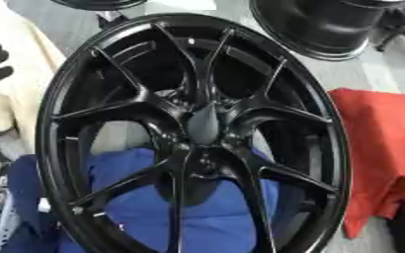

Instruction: Pull the pin out of the wheel hub.

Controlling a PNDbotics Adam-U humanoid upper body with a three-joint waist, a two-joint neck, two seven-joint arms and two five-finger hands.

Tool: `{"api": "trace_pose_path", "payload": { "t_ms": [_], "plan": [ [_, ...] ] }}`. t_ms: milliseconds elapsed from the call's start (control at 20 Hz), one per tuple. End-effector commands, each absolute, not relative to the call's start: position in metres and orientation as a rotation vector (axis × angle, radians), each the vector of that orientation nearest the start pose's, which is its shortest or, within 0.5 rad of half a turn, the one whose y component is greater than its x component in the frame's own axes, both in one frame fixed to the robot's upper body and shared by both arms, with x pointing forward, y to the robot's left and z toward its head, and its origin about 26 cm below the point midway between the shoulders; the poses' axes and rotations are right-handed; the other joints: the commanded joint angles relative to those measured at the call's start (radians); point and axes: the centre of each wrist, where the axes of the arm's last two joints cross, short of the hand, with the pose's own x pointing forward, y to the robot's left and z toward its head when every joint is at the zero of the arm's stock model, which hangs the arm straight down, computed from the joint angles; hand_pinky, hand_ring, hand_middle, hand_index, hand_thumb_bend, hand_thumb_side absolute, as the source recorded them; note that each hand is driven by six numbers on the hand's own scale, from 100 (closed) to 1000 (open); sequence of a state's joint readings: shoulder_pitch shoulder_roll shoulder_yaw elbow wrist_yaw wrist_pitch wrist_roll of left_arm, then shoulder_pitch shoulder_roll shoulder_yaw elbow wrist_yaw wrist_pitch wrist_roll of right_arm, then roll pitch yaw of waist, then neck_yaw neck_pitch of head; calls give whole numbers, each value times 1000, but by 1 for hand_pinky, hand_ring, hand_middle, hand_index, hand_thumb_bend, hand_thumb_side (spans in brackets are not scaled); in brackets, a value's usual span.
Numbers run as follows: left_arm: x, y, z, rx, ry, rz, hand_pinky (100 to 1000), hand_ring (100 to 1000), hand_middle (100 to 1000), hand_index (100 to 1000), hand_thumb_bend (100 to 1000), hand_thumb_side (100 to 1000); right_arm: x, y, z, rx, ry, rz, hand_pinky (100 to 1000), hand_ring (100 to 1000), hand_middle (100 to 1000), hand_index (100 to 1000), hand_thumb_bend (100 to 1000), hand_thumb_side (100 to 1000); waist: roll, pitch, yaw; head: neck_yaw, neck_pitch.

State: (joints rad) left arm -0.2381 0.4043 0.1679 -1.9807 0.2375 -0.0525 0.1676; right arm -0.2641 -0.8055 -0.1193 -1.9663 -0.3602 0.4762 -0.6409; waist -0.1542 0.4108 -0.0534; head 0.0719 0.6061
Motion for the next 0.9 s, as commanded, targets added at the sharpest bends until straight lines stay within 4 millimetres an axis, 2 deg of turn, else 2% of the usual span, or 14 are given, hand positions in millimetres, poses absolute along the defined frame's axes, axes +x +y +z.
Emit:
{"api": "trace_pose_path", "payload": {
  "t_ms": [50, 200, 250, 300, 350, 400, 450, 550, 700, 800, 850, 900],
  "plan": [
    [288, 322, 210, 246, -2342, 14, 825, 805, 693, 781, 100, 686, 284, -374, 255, -1202, -1476, -439, 451, 678, 362, 466, 100, 100, 10, -16, -4, 7, 1],
    [288, 323, 211, 254, -2350, 17, 825, 806, 693, 781, 100, 684, 284, -379, 228, -1282, -1343, -436, 521, 749, 484, 576, 100, 100, 17, -11, -3, 8, -2],
    [288, 323, 211, 255, -2354, 18, 825, 806, 693, 781, 100, 684, 283, -376, 220, -1294, -1311, -419, 544, 766, 538, 637, 133, 100, 19, -10, -3, 7, -2],
    [288, 323, 212, 255, -2356, 19, 825, 806, 693, 781, 100, 684, 282, -371, 213, -1295, -1294, -394, 569, 784, 641, 766, 271, 100, 20, -9, -2, 6, -2],
    [288, 322, 212, 255, -2358, 19, 825, 806, 693, 781, 100, 684, 281, -366, 209, -1294, -1291, -365, 583, 803, 694, 830, 301, 100, 22, -8, -1, 5, -2],
    [288, 322, 212, 255, -2359, 19, 825, 806, 693, 781, 100, 684, 279, -363, 207, -1292, -1298, -341, 584, 806, 706, 841, 300, 100, 23, -8, -1, 5, -2],
    [288, 322, 212, 256, -2360, 19, 825, 806, 693, 781, 100, 683, 277, -360, 206, -1293, -1313, -323, 588, 830, 763, 895, 206, 160, 25, -7, -1, 5, -2],
    [288, 323, 212, 260, -2361, 20, 825, 806, 693, 782, 100, 681, 273, -359, 208, -1334, -1328, -316, 591, 840, 771, 899, 169, 266, 28, -8, -3, 5, -1],
    [288, 323, 212, 262, -2361, 21, 824, 806, 693, 782, 100, 681, 271, -359, 213, -1403, -1349, -337, 588, 850, 793, 906, 156, 289, 30, -11, -6, 4, 1],
    [288, 323, 212, 261, -2360, 21, 824, 806, 693, 782, 100, 681, 272, -358, 216, -1431, -1379, -345, 585, 846, 788, 902, 191, 240, 31, -12, -7, 3, 3],
    [288, 323, 212, 260, -2360, 21, 824, 806, 692, 781, 100, 680, 272, -357, 218, -1442, -1398, -348, 577, 841, 783, 896, 275, 100, 31, -13, -7, 2, 3],
    [288, 323, 212, 259, -2360, 20, 824, 806, 692, 781, 100, 680, 273, -357, 220, -1450, -1419, -353, 577, 841, 783, 896, 288, 100, 32, -14, -7, 2, 4]
  ]
}}
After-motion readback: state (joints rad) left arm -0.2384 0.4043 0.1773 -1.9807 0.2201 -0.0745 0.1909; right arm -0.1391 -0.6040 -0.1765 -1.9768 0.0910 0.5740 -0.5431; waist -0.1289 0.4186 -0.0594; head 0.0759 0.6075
